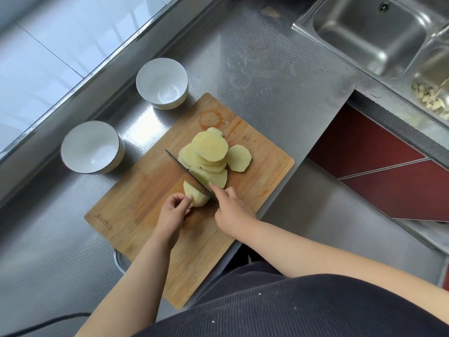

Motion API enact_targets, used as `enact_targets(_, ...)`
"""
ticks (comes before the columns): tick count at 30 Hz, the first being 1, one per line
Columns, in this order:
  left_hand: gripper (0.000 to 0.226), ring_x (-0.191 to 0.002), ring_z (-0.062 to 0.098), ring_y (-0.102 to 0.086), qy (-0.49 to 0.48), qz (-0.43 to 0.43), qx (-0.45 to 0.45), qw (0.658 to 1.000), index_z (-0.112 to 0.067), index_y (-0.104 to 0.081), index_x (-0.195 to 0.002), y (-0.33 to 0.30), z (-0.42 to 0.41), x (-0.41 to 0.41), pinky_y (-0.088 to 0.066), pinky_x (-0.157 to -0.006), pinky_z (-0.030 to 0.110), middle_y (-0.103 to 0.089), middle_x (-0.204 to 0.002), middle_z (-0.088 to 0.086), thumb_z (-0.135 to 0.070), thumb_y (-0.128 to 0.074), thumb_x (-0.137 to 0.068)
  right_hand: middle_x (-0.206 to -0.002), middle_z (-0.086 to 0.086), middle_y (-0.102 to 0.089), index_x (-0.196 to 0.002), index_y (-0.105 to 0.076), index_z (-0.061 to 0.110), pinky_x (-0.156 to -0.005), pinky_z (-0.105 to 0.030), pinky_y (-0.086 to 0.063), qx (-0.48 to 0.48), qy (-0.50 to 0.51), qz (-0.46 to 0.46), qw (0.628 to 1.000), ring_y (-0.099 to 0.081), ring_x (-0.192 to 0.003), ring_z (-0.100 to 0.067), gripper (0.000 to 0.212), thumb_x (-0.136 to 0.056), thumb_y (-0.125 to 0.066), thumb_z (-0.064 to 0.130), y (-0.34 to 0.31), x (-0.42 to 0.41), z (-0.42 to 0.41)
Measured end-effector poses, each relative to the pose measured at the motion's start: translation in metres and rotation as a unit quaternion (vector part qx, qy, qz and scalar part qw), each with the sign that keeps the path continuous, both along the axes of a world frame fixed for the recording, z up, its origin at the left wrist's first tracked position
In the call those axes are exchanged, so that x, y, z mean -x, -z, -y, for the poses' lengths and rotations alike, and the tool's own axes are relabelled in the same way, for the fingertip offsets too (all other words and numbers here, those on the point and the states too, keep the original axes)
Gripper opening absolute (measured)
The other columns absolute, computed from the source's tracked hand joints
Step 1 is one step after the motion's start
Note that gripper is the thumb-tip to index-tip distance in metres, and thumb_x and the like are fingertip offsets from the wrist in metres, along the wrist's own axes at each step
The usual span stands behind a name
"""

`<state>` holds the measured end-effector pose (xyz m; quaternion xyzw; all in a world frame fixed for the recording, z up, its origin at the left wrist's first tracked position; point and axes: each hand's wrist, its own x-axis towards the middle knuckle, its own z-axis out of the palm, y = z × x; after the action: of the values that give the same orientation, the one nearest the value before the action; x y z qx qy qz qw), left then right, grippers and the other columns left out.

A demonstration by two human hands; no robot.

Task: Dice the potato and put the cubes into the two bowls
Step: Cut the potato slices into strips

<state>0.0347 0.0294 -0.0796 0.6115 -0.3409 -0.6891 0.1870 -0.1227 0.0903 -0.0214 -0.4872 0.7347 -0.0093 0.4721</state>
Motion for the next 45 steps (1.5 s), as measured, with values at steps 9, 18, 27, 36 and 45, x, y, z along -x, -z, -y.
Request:
enact_targets(9, 0.015, -0.075, 0.013, -0.054, 0.008, 0.005, 0.016, 1.000, -0.013, -0.054, -0.097, -0.002, -0.001, 0.000, -0.046, -0.074, 0.027, -0.059, -0.086, 0.006, -0.023, -0.063, -0.092, -0.128, -0.016, -0.051, -0.145, -0.024, 0.013, -0.073, -0.038, -0.046, -0.045, -0.030, -0.078, 0.995, -0.057, -0.106, -0.033, 0.048, -0.102, -0.039, 0.025, -0.003, 0.003, 0.002)
enact_targets(18, 0.017, -0.078, 0.014, -0.060, 0.017, -0.023, -0.010, 1.000, -0.011, -0.056, -0.102, -0.002, -0.001, -0.004, -0.047, -0.079, 0.028, -0.064, -0.088, 0.005, -0.013, -0.067, -0.089, -0.110, -0.013, -0.060, -0.118, -0.051, 0.009, -0.066, -0.032, -0.038, -0.021, -0.059, -0.118, 0.991, -0.058, -0.097, -0.031, 0.022, -0.099, -0.041, 0.013, -0.003, 0.006, 0.007)
enact_targets(27, 0.007, -0.071, 0.009, -0.062, 0.022, -0.007, -0.024, 0.999, -0.013, -0.056, -0.097, -0.004, 0.004, -0.003, -0.049, -0.073, 0.022, -0.064, -0.085, 0.004, -0.013, -0.062, -0.093, -0.093, -0.008, -0.061, -0.107, -0.055, 0.011, -0.060, -0.031, -0.036, 0.059, -0.042, -0.105, 0.992, -0.053, -0.081, -0.027, 0.017, -0.100, -0.040, 0.016, -0.017, 0.003, -0.006)
enact_targets(36, 0.003, -0.068, 0.008, -0.062, 0.023, -0.007, -0.020, 1.000, -0.013, -0.055, -0.096, -0.010, 0.003, 0.000, -0.050, -0.073, 0.024, -0.064, -0.084, 0.005, -0.011, -0.057, -0.095, -0.100, -0.009, -0.067, -0.122, -0.054, 0.012, -0.059, -0.031, -0.036, 0.119, -0.070, -0.113, 0.984, -0.062, -0.090, -0.031, 0.026, -0.100, -0.041, 0.015, -0.042, -0.004, -0.014)
enact_targets(45, 0.004, -0.065, 0.007, -0.061, 0.025, -0.005, -0.019, 0.999, -0.012, -0.055, -0.097, -0.011, 0.002, 0.001, -0.049, -0.070, 0.023, -0.063, -0.083, 0.005, -0.009, -0.056, -0.095, -0.100, -0.009, -0.067, -0.115, -0.055, 0.010, -0.059, -0.031, -0.037, 0.107, -0.080, -0.113, 0.985, -0.063, -0.089, -0.031, 0.021, -0.098, -0.044, 0.013, -0.045, -0.004, -0.014)
